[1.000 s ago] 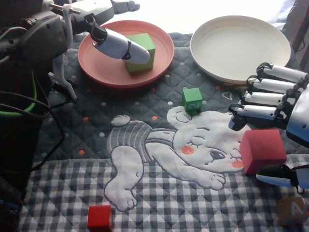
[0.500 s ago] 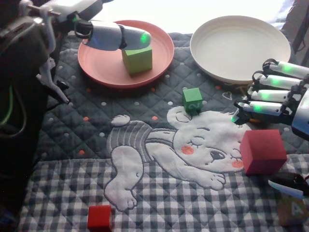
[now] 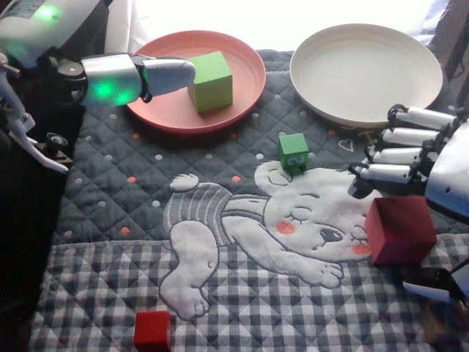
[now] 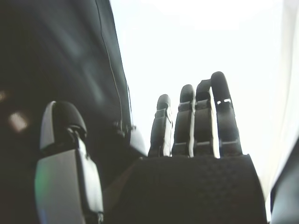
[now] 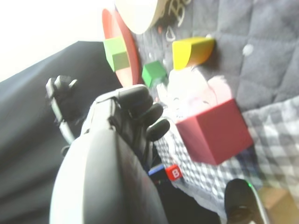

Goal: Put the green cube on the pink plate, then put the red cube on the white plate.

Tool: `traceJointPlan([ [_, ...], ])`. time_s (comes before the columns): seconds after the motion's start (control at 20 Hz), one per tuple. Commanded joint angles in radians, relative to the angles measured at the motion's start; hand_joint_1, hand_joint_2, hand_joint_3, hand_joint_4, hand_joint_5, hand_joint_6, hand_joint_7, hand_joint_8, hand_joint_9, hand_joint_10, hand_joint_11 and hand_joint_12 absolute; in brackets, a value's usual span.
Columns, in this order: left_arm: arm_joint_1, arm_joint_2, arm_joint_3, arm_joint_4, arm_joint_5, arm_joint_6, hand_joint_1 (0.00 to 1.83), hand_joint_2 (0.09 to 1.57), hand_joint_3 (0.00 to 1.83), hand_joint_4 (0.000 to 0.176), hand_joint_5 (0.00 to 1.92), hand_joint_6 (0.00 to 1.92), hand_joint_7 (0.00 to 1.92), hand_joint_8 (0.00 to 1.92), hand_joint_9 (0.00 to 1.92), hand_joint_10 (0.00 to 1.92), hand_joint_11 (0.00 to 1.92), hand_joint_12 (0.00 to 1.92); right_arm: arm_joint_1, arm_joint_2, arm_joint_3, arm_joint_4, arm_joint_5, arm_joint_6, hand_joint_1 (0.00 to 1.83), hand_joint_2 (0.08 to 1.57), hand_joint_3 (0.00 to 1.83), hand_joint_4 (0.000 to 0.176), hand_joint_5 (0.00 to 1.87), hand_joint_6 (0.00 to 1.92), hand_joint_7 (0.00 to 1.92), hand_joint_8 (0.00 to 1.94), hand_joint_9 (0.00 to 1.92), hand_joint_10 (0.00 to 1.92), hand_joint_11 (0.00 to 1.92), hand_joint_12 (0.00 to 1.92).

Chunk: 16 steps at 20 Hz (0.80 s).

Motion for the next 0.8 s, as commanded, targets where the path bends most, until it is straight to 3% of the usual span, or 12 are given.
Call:
traceJointPlan([
  [0.0, 0.000, 0.011, -0.006, 0.013, -0.156, -0.003, 0.46, 0.96, 0.00, 0.108, 0.14, 0.00, 0.13, 0.00, 0.07, 0.00, 0.00, 0.81, 0.016, -0.001, 0.003, 0.021, -0.088, 0.002, 0.88, 0.59, 0.60, 0.000, 0.43, 0.77, 0.52, 0.45, 0.27, 0.98, 0.00, 1.79],
  [0.05, 0.018, 0.026, -0.025, 0.013, -0.186, -0.003, 0.45, 0.96, 0.00, 0.106, 0.15, 0.01, 0.15, 0.01, 0.09, 0.01, 0.00, 0.79, 0.017, -0.006, 0.007, 0.021, -0.079, 0.002, 0.88, 0.68, 0.52, 0.000, 0.50, 0.75, 0.57, 0.53, 0.33, 1.04, 0.06, 1.79],
  [0.2, 0.037, 0.040, -0.048, 0.014, -0.227, -0.003, 0.47, 0.99, 0.01, 0.128, 0.17, 0.01, 0.18, 0.01, 0.11, 0.02, 0.00, 0.79, 0.019, -0.019, 0.016, 0.021, -0.069, 0.002, 1.04, 0.95, 0.25, 0.000, 0.63, 0.69, 0.66, 0.79, 0.51, 1.11, 0.28, 1.73],
  [0.25, 0.040, 0.040, -0.051, 0.014, -0.233, -0.003, 0.49, 1.01, 0.01, 0.137, 0.17, 0.01, 0.19, 0.01, 0.12, 0.02, 0.00, 0.79, 0.020, -0.025, 0.020, 0.021, -0.066, 0.002, 1.11, 1.11, 0.10, 0.000, 0.79, 1.10, 0.76, 0.84, 0.62, 1.15, 0.39, 1.73],
  [0.3, 0.042, 0.040, -0.054, 0.014, -0.239, -0.003, 0.50, 1.02, 0.02, 0.136, 0.17, 0.01, 0.20, 0.02, 0.13, 0.02, 0.00, 0.79, 0.021, -0.030, 0.023, 0.021, -0.063, 0.002, 1.18, 1.16, 0.03, 0.000, 0.81, 1.17, 0.88, 1.13, 0.67, 1.17, 0.42, 1.74],
  [0.35, 0.044, 0.040, -0.058, 0.016, -0.246, -0.003, 0.51, 1.02, 0.02, 0.136, 0.18, 0.01, 0.22, 0.02, 0.14, 0.02, 0.00, 0.79, 0.024, -0.035, 0.027, 0.021, -0.060, 0.002, 1.19, 1.17, 0.01, 0.000, 0.84, 1.16, 0.89, 1.19, 0.70, 1.18, 0.41, 1.75],
  [0.4, 0.048, 0.041, -0.061, 0.016, -0.253, -0.003, 0.52, 1.02, 0.01, 0.146, 0.19, 0.01, 0.22, 0.02, 0.14, 0.02, 0.00, 0.79, 0.026, -0.040, 0.030, 0.021, -0.057, 0.002, 1.20, 1.16, 0.00, 0.000, 0.88, 1.12, 0.90, 1.21, 0.75, 1.24, 0.47, 1.78],
  [0.45, 0.051, 0.042, -0.065, 0.016, -0.259, -0.003, 0.51, 1.03, 0.01, 0.144, 0.20, 0.01, 0.24, 0.02, 0.15, 0.02, 0.00, 0.81, 0.028, -0.043, 0.032, 0.021, -0.054, 0.002, 1.33, 1.17, 0.00, 0.000, 0.87, 1.13, 0.88, 1.20, 0.72, 1.43, 0.47, 1.82],
  [0.5, 0.053, 0.043, -0.067, 0.016, -0.265, -0.003, 0.51, 1.04, 0.01, 0.141, 0.20, 0.01, 0.23, 0.01, 0.14, 0.02, 0.00, 0.79, 0.030, -0.045, 0.034, 0.021, -0.052, 0.002, 1.35, 1.18, 0.00, 0.000, 0.88, 1.16, 0.86, 1.19, 0.70, 1.47, 0.46, 1.86],
  [0.6, 0.058, 0.043, -0.071, 0.016, -0.275, -0.003, 0.66, 1.06, 0.01, 0.107, 0.20, 0.01, 0.22, 0.00, 0.15, 0.02, 0.00, 0.86, 0.035, -0.049, 0.036, 0.021, -0.052, 0.002, 1.36, 1.18, 0.00, 0.000, 0.87, 1.12, 0.88, 1.20, 0.70, 1.51, 0.49, 1.91],
  [0.75, 0.069, 0.044, -0.077, 0.011, -0.291, -0.003, 0.66, 1.07, 0.00, 0.081, 0.20, 0.00, 0.20, 0.00, 0.16, 0.01, 0.00, 1.00, 0.056, -0.054, 0.039, 0.021, -0.052, 0.002, 1.36, 1.17, 0.00, 0.000, 0.88, 1.12, 0.94, 1.12, 0.69, 1.51, 0.44, 1.92],
])
